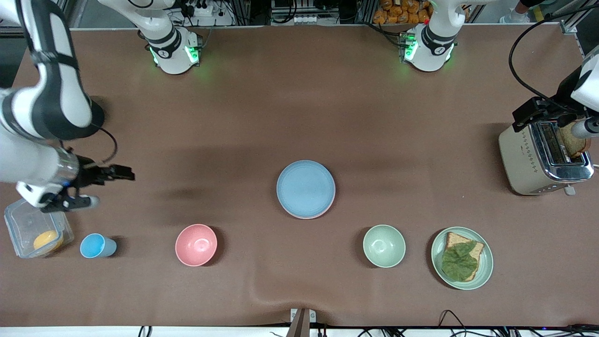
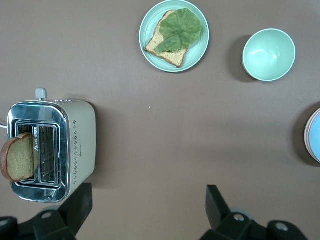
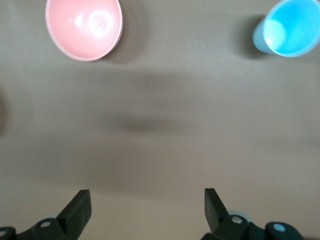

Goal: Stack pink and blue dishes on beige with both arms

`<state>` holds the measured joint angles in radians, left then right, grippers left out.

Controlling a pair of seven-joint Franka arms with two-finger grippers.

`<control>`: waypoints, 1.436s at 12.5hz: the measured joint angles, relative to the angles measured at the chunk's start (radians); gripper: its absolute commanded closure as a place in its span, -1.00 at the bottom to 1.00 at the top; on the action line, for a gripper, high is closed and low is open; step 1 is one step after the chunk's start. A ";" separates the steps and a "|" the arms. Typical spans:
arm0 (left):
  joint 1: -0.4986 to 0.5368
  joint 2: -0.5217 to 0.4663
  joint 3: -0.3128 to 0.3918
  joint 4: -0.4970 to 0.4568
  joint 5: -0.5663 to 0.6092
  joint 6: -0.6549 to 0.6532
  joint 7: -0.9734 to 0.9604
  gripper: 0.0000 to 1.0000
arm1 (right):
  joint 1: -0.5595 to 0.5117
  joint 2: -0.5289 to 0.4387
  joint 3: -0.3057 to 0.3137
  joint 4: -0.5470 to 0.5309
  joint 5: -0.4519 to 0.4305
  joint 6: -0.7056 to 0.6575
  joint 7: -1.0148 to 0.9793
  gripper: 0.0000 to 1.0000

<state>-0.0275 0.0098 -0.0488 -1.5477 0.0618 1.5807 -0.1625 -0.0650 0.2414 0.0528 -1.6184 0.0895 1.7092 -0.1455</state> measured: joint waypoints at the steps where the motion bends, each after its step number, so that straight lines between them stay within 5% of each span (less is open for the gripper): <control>1: 0.000 0.003 0.000 0.000 0.000 0.001 0.000 -1.00 | 0.000 -0.063 0.005 0.000 -0.013 -0.042 0.000 -1.00; 5: 0.000 0.007 -0.001 0.001 0.000 0.006 0.001 -1.00 | 0.004 -0.236 0.013 -0.012 -0.060 -0.142 0.012 -1.00; 11: -0.006 0.007 -0.002 0.001 0.000 0.009 0.001 -1.00 | 0.001 -0.260 -0.043 0.036 -0.072 -0.197 0.023 -1.00; 18: -0.006 0.007 -0.004 0.002 0.000 0.016 0.001 -1.00 | 0.003 -0.270 -0.034 0.084 -0.072 -0.244 0.114 -1.00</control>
<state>-0.0339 0.0170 -0.0525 -1.5461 0.0618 1.5964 -0.1617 -0.0624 -0.0283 0.0186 -1.5347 0.0172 1.4653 -0.0317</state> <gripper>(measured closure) 0.000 0.000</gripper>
